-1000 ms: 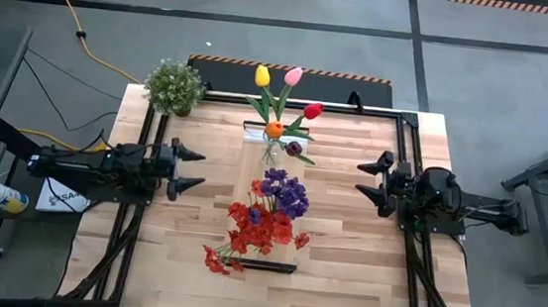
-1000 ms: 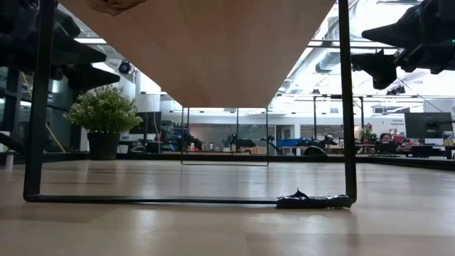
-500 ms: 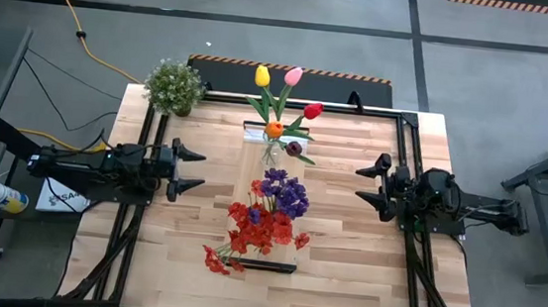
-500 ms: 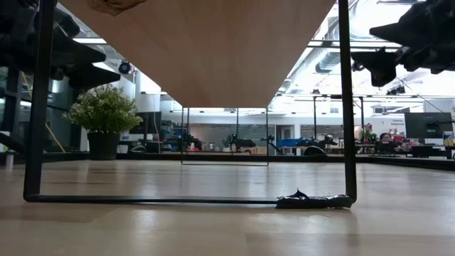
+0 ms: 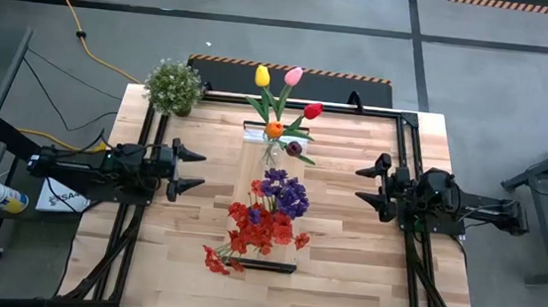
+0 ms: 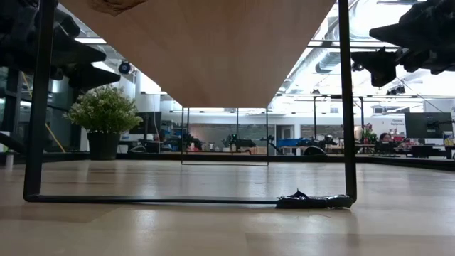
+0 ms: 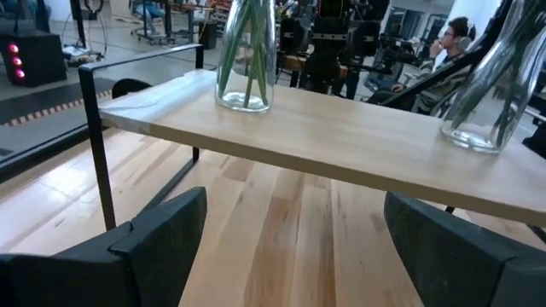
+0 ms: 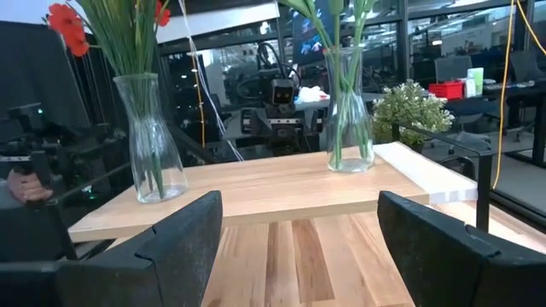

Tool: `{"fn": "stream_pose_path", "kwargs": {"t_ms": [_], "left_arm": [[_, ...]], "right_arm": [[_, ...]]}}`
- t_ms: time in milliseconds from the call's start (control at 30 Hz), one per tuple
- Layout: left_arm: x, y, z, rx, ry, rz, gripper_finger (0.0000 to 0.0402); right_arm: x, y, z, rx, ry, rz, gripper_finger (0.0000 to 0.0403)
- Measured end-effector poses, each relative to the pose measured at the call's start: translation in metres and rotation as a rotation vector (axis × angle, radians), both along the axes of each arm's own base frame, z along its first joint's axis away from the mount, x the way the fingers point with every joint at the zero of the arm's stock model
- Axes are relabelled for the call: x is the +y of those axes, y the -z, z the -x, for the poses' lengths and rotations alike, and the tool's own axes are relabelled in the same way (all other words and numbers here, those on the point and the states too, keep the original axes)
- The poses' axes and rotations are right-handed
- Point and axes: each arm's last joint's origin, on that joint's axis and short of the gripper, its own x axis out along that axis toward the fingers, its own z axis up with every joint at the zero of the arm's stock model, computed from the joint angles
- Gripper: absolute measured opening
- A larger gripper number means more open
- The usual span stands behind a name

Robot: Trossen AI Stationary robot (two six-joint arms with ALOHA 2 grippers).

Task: Pick and place flowers into a vace then onto a shelf
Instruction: Return to Home Position

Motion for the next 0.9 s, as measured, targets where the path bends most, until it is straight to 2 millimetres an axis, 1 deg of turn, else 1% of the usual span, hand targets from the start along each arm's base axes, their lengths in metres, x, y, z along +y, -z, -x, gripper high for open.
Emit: {"fn": "stream_pose_path", "kwargs": {"t_ms": [200, 900], "left_arm": [[0.0, 0.0001, 0.0, -0.003, -0.003, 0.031, 0.039], [0.0001, 0.0001, 0.0, -0.003, -0.006, 0.031, 0.039]], "right_arm": [[0.0, 0.0018, -0.0002, 0.018, -0.002, -0.003, 0.0303], [0.0, 0.0022, -0.0003, 0.021, -0.002, -0.003, 0.0303]]}}
